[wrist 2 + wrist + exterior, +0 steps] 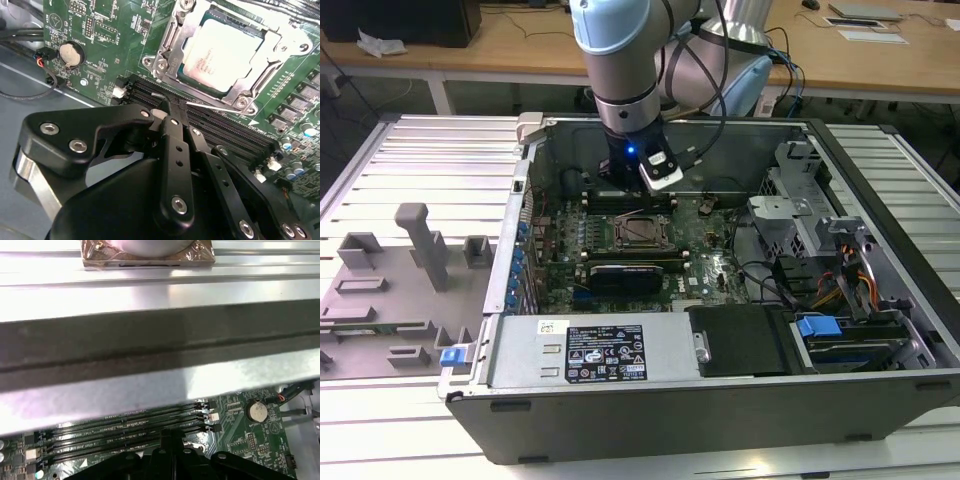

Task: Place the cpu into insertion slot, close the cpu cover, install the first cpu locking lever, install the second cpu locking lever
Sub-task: 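Install the first cpu locking lever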

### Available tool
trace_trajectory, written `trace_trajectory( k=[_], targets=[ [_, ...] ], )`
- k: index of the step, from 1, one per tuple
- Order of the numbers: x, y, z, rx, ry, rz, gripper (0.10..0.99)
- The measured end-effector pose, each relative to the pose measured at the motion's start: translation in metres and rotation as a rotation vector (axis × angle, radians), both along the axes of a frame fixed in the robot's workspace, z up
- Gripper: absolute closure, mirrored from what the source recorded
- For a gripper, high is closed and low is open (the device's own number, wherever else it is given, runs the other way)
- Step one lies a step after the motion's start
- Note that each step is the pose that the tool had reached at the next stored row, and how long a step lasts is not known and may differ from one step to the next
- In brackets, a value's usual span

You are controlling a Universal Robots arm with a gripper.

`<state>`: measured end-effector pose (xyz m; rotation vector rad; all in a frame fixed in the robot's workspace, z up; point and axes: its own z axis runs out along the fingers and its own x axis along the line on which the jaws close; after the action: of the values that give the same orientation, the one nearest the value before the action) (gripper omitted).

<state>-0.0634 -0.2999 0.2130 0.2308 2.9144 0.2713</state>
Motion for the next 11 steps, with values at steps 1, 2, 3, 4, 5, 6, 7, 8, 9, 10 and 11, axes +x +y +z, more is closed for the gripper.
trace_trajectory(
  k=[1, 2, 3, 4, 5, 6, 7, 8, 9, 10, 11],
  targets=[
    [0.0000, 0.0007, -0.0001, 0.000, 0.0000, -0.005, 0.980],
    [0.0000, 0.0012, -0.0002, 0.000, 0.0000, -0.008, 0.980],
    [0.0000, 0.0017, -0.0005, 0.000, 0.0000, -0.015, 0.980],
    [0.0000, 0.0023, -0.0012, -0.001, -0.0002, -0.024, 0.980],
    [0.0000, 0.0024, -0.0019, -0.001, -0.0001, -0.029, 0.980],
    [0.0000, 0.0025, -0.0030, -0.002, -0.0001, -0.035, 0.980],
    [0.0000, 0.0026, -0.0041, -0.002, -0.0001, -0.039, 0.980],
    [0.0000, 0.0026, -0.0048, -0.002, 0.0000, -0.042, 0.980],
    [0.0000, 0.0026, -0.0060, -0.002, -0.0001, -0.046, 0.980],
    [0.0000, 0.0027, -0.0066, -0.002, -0.0001, -0.049, 0.980],
    [0.0000, 0.0028, -0.0074, -0.002, -0.0001, -0.052, 0.980]
  ],
)
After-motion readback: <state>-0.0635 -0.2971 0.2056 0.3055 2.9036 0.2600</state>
